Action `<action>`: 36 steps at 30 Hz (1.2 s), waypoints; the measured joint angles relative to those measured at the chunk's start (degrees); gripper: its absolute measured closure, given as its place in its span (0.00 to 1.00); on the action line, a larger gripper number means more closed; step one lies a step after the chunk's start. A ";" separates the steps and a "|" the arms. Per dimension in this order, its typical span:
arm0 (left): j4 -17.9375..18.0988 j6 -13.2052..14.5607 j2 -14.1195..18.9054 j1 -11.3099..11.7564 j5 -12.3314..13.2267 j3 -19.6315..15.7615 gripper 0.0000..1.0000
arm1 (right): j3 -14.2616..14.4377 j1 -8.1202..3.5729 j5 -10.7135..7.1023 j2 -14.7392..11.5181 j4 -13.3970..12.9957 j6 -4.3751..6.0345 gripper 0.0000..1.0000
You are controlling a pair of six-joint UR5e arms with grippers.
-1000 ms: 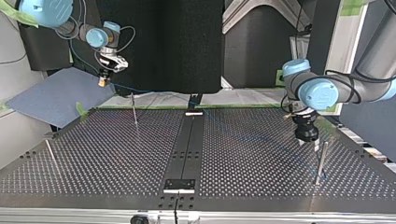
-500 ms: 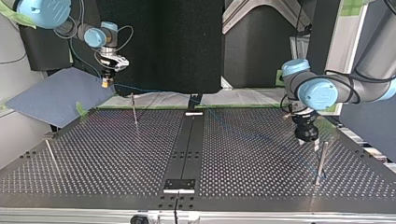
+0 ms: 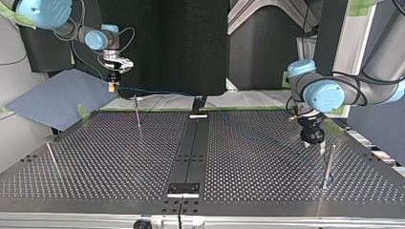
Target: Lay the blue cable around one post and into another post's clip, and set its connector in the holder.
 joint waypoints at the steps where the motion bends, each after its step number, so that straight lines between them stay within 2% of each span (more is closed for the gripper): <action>1: -0.10 -0.16 0.00 -0.03 0.01 0.00 0.01 | 0.00 -0.02 -0.48 0.01 0.05 0.04 1.00; 10: -2.93 -3.27 1.22 1.26 -0.50 -0.26 0.01 | -0.01 -0.05 -4.96 0.03 0.26 0.37 1.00; 24: -8.87 0.15 6.98 4.13 -5.36 -5.56 0.01 | 0.00 0.19 -11.56 0.03 0.77 0.49 1.00; 30: -11.84 0.56 9.94 4.26 -3.60 -7.59 0.01 | -0.02 0.21 -14.42 0.03 0.83 1.07 1.00; 36: -15.18 2.69 13.27 4.27 -0.41 -5.22 0.01 | -0.03 0.21 -16.89 0.04 0.84 1.46 1.00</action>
